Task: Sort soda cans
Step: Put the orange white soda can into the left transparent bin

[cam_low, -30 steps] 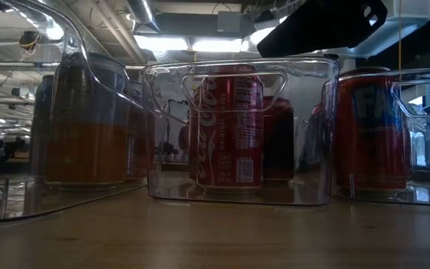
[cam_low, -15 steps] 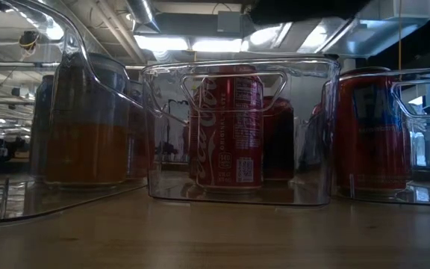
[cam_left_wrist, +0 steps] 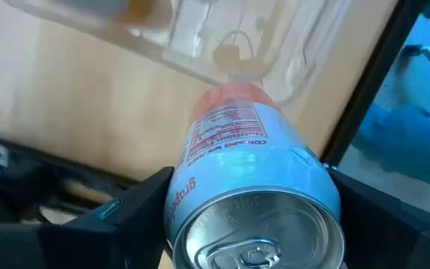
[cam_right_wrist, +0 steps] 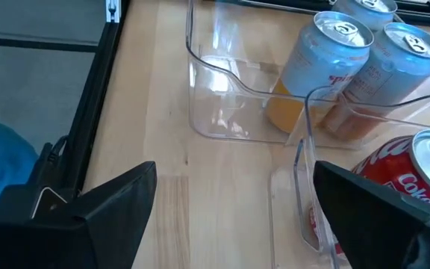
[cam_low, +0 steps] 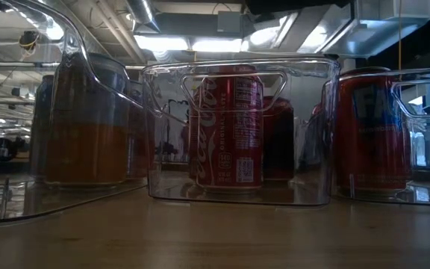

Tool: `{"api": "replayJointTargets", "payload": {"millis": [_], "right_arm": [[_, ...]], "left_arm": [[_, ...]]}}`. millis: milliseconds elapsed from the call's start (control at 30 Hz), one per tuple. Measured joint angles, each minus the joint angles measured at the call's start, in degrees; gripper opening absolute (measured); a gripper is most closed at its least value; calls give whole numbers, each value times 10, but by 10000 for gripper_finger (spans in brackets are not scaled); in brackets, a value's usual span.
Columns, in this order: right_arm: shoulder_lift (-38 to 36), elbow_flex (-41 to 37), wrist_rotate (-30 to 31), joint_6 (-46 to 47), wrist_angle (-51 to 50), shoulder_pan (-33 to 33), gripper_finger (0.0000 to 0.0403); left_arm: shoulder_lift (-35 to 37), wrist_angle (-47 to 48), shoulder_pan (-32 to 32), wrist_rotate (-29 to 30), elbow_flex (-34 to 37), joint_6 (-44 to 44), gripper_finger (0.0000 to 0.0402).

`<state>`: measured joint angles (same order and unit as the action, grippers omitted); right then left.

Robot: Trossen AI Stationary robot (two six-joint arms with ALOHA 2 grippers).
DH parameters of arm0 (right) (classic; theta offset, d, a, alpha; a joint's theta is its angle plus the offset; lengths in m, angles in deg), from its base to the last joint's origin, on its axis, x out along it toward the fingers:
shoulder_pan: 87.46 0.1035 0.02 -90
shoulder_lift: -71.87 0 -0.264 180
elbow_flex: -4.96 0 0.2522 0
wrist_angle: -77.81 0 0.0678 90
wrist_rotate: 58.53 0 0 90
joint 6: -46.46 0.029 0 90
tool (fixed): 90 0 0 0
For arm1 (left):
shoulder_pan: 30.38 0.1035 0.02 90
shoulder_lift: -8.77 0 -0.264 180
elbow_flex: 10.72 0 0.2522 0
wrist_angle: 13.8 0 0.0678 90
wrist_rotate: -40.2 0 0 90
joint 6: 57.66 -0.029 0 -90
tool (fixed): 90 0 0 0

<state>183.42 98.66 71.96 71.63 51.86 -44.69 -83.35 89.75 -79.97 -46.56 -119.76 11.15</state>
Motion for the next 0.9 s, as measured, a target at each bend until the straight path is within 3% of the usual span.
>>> {"api": "replayJointTargets", "payload": {"millis": [400, 900], "right_arm": [[0, 0, 10, -2, 0, 0, 360], [-1, 0, 12, 0, 1, 0, 360]], "left_arm": [[1, 2, 136, 51, -8, -196, 291], [1, -89, 187, 55, 103, -302, 292]]}}
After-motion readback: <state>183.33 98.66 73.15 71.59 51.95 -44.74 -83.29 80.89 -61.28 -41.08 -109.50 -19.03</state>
